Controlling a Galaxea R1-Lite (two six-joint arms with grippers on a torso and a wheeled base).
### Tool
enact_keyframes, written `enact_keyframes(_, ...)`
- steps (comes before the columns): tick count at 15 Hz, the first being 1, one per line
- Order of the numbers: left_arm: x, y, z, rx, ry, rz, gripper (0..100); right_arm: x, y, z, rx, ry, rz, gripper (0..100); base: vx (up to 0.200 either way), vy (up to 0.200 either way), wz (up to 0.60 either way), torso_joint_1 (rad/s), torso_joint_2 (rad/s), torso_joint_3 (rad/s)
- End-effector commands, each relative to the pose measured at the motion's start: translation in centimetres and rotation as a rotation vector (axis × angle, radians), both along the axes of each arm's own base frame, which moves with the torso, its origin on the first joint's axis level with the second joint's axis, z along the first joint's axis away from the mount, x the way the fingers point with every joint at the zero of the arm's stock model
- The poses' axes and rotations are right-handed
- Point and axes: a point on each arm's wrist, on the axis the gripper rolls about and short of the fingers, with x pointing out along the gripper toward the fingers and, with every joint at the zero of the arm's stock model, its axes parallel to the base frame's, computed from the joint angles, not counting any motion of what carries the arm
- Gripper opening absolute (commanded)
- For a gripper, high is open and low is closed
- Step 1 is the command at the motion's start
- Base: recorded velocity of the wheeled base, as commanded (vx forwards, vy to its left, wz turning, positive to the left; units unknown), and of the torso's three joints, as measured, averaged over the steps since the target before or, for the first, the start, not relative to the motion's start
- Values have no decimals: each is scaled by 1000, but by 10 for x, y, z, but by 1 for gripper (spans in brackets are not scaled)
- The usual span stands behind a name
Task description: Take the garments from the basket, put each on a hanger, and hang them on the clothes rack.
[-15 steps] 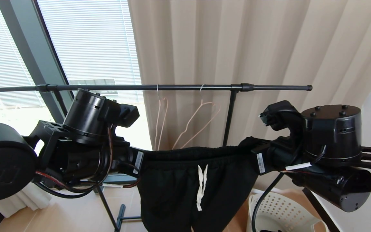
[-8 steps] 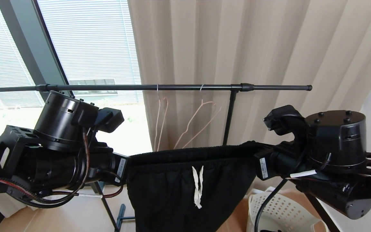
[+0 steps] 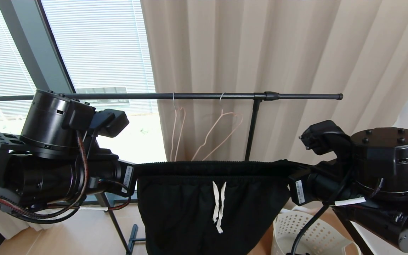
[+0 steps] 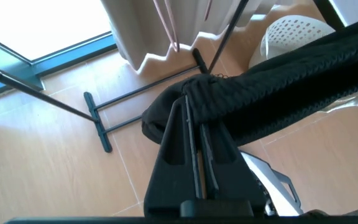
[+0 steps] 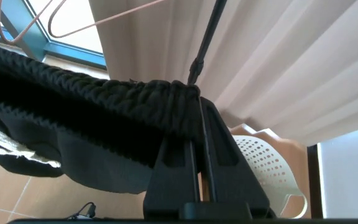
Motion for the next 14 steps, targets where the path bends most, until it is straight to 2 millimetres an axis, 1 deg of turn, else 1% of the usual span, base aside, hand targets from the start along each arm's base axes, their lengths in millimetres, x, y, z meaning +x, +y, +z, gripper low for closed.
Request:
enact_keyframes(1, 6, -4, 3, -7, -12, 0, 0, -3, -2, 0, 0, 1, 2, 0, 0, 0, 0, 0, 0, 0)
enact_keyframes(2, 18, -10, 8, -18, -26, 3, 0, -7, -5, 4, 10, -8, 8, 0, 0, 0, 0, 0, 0, 0)
enact_keyframes(3, 27, -15, 12, -24, -39, 4, 0, -10, -7, 3, 10, -6, 12, 0, 0, 0, 0, 0, 0, 0)
enact_keyframes(4, 31, -17, 13, -26, -42, 2, 0, -11, -8, 3, 10, -5, 15, 0, 0, 0, 0, 0, 0, 0)
enact_keyframes(6, 51, -32, 26, -91, -64, -63, 0, -11, -7, 3, -48, -8, 59, 0, 0, 0, 0, 0, 0, 0)
enact_keyframes(7, 61, -39, 24, -91, -60, -67, 0, -14, -8, -1, -54, 2, 68, 0, 0, 0, 0, 0, 0, 0)
enact_keyframes(9, 71, -46, 24, -98, -66, -72, 0, -23, -9, -8, -37, 19, 100, 0, 0, 0, 0, 0, 0, 0)
enact_keyframes(12, 92, -59, 22, -104, -74, -76, 0, -47, -6, -6, -8, 27, 228, 0, 0, 0, 0, 0, 0, 0)
enact_keyframes(14, 99, -64, 23, -115, -80, -77, 0, -60, -2, -7, 2, 30, 284, 0, 0, 0, 0, 0, 0, 0)
